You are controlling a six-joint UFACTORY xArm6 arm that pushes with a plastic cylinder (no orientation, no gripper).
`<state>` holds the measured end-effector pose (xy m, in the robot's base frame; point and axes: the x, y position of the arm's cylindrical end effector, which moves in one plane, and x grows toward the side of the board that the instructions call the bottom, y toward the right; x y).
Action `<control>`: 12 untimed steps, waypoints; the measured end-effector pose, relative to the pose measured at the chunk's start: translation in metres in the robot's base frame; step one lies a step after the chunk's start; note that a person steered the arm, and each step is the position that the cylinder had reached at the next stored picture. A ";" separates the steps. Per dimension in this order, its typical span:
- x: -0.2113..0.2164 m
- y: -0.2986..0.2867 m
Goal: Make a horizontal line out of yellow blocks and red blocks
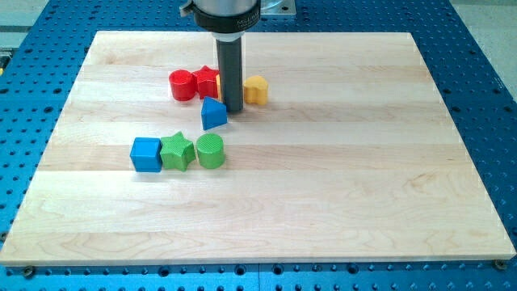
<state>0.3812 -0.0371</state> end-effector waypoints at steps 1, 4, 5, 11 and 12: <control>0.000 0.000; 0.008 0.004; 0.019 0.032; -0.019 0.058; -0.016 0.055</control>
